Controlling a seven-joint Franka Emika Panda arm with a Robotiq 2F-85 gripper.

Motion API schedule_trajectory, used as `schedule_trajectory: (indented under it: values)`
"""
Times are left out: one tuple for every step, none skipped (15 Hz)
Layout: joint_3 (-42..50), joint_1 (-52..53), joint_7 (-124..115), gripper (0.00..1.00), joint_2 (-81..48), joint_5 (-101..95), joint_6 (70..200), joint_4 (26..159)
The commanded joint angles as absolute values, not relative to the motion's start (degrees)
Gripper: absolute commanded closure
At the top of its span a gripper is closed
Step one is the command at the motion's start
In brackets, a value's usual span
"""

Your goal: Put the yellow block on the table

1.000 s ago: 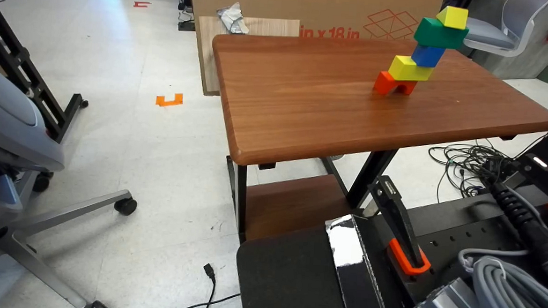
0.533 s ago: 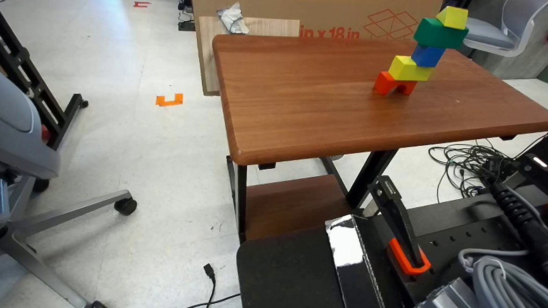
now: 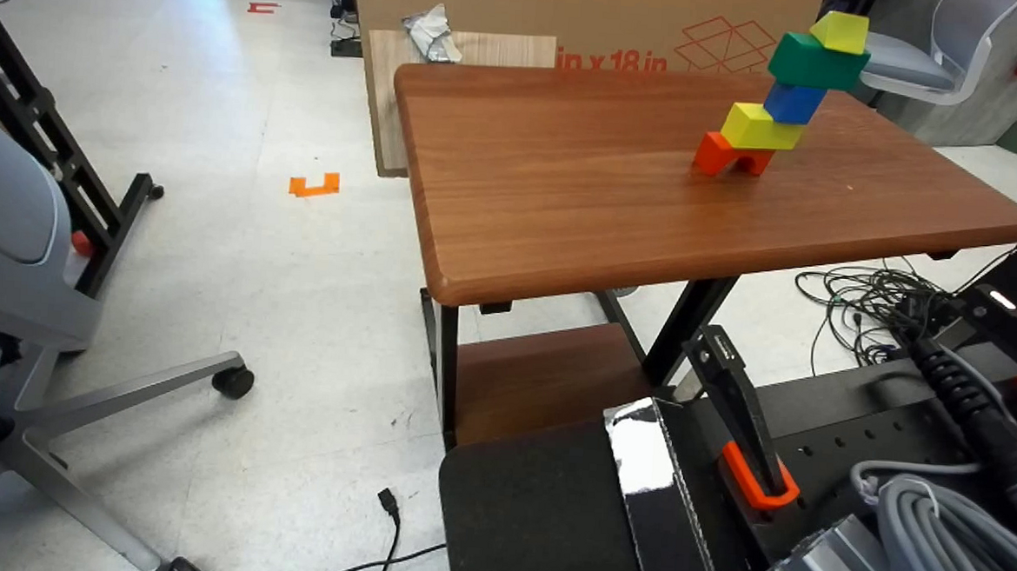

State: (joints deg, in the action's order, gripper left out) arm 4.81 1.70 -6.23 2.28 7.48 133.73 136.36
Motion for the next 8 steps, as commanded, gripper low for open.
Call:
schedule_trajectory:
  values:
    - [3.16,0.81,-7.23,0.0,-1.64,8.43,133.57,132.93]
    - [3.0,0.83,-7.27,0.0,-2.45,8.57,133.43,132.36]
    - [2.81,0.86,-7.59,0.0,-3.19,8.46,133.4,131.8]
    - [2.66,0.86,-7.83,0.0,-3.94,8.39,133.39,131.31]
    - [2.53,0.87,-8.23,0.0,-4.66,8.14,133.15,130.74]
    - [2.47,0.86,-8.55,0.0,-5.29,7.89,133.16,130.35]
    - [2.45,0.83,-8.88,0.0,-5.95,7.66,133.14,129.91]
    - [2.48,0.84,-9.36,0.0,-6.5,7.2,132.97,129.52]
